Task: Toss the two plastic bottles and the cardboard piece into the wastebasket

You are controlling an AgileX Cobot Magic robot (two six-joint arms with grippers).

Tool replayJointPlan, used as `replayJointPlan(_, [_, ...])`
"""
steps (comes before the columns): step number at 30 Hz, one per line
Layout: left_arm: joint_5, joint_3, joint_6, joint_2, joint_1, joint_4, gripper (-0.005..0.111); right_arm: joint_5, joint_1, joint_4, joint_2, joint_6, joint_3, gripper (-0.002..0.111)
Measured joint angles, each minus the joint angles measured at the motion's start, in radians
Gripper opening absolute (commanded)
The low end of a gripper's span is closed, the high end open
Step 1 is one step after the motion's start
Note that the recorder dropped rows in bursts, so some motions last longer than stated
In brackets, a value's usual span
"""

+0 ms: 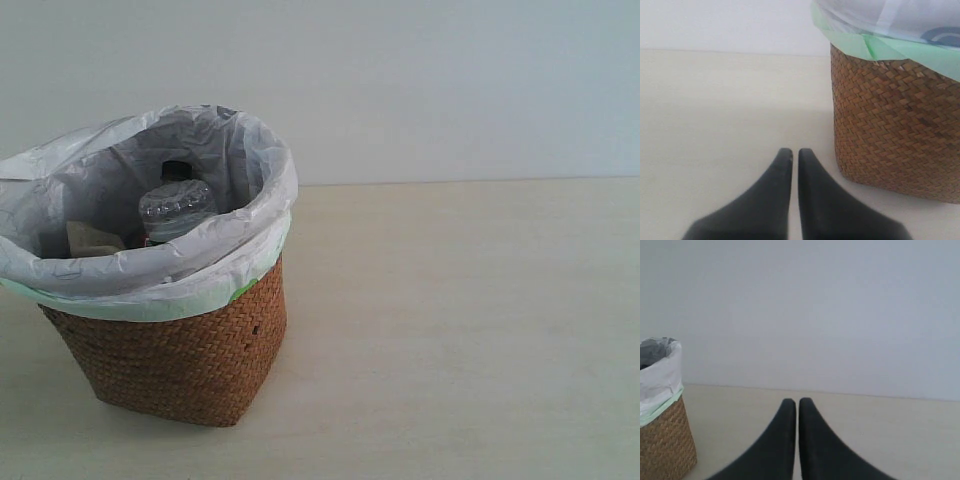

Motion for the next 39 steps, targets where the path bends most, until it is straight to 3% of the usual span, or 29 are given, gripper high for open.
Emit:
replayJointPlan(20, [0.0,0.0,0.0,0.0,0.0,0.0,0.004,-0.012,0.013,-0.015,-0.205,0.076,0.272,0.0])
replayJointPlan(30, [0.0,0.0,0.0,0.0,0.0,0.0,0.004,-0.023,0.013,0.06,-0.205,0.115,0.279,0.0])
replayJointPlan(35, [0.0,0.0,0.0,0.0,0.0,0.0,0.004,-0.023,0.013,0.582,-0.205,-0.409,0.279,0.0])
replayJointPlan(39, [0.0,0.0,0.0,0.0,0.0,0.0,0.004,-0.007,0.013,0.693,-0.205,-0.587,0.28,0.0])
